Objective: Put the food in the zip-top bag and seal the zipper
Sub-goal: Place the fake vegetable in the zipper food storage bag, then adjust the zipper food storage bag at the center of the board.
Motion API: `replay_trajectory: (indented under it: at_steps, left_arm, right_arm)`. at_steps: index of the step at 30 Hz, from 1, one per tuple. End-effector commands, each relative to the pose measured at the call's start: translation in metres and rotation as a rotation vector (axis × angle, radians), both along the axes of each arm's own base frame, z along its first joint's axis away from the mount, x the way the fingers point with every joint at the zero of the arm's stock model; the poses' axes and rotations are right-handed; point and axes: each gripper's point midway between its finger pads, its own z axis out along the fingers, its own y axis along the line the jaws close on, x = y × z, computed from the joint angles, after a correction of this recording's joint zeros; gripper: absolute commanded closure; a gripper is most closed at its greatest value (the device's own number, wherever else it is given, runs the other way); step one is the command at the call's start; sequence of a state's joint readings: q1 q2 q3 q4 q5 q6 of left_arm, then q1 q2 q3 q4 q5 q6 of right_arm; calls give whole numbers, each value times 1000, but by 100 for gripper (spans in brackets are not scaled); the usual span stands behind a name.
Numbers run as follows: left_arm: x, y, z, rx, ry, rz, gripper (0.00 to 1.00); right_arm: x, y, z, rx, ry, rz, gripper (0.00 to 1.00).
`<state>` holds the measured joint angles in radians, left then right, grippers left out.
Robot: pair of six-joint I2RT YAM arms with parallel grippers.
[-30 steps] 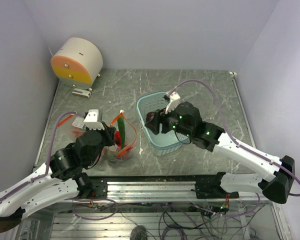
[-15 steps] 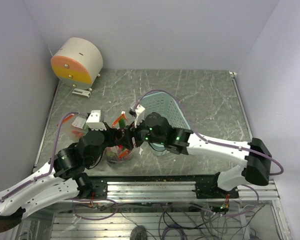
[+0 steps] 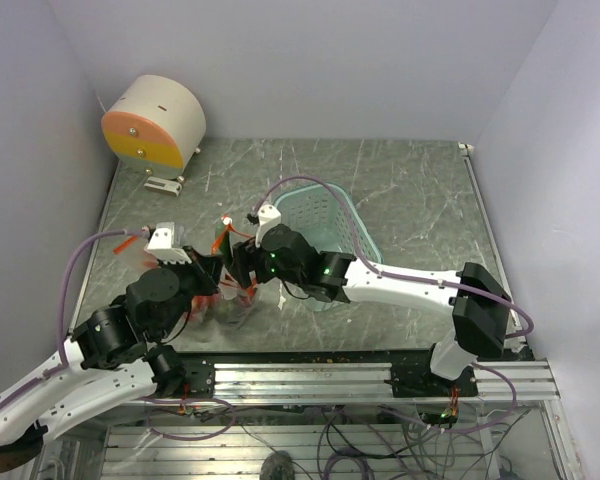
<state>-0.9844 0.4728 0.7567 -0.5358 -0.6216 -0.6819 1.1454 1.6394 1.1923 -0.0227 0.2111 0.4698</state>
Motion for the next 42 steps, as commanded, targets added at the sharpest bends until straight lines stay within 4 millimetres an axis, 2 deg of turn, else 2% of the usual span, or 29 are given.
replay_trajectory:
  at_steps: [1, 2, 7, 13, 17, 20, 24, 25, 28, 32, 33, 35, 37, 39, 40, 42]
  left_arm:
    - [-2, -4, 11, -37, -4, -18, 93]
    - [-2, -4, 9, -38, -4, -16, 93]
    - [2, -3, -1, -43, -6, 7, 93]
    - [4, -1, -3, -33, -5, 24, 93]
    - [3, 1, 0, -35, -9, 29, 93]
    - [3, 2, 2, -33, -11, 30, 93]
    - [3, 3, 4, -34, -16, 33, 93]
    - [3, 3, 4, -35, -17, 34, 93]
    - [3, 4, 4, -34, -17, 35, 93]
    - [3, 7, 5, -28, -23, 46, 93]
    - [5, 11, 5, -14, -24, 65, 93]
    - [8, 23, 4, 32, -16, 125, 93]
    - [11, 37, 3, 85, -4, 195, 93]
    - [12, 46, 4, 117, -1, 235, 93]
    - [12, 47, 5, 123, -5, 242, 93]
    - [13, 49, 10, 120, -19, 247, 93]
  right_arm:
    - [12, 2, 26, 19, -53, -40, 6]
    - [9, 2, 31, 25, -60, -28, 1]
    - [-6, -5, 53, 39, -67, 33, 0]
    - [-18, -35, 75, 52, -74, 15, 0]
    - [-15, -54, 71, 24, -69, -54, 2]
    - [-7, -62, 55, -34, -50, -123, 12]
    - [-5, -51, 42, -57, -34, -107, 20]
    - [-5, -48, 39, -56, -29, -98, 27]
    - [-4, -43, 31, -66, -16, -102, 59]
    - [2, -49, 15, -134, -4, -153, 95]
    - [4, -51, 18, -148, -10, -162, 100]
    - [7, -51, 40, -158, -36, -156, 100]
    - [7, -42, 77, -150, -47, -110, 100]
    - [3, -33, 101, -158, -28, -37, 100]
    - [0, -27, 109, -160, -18, 0, 100]
    - [-13, -15, 111, -156, 21, 100, 100]
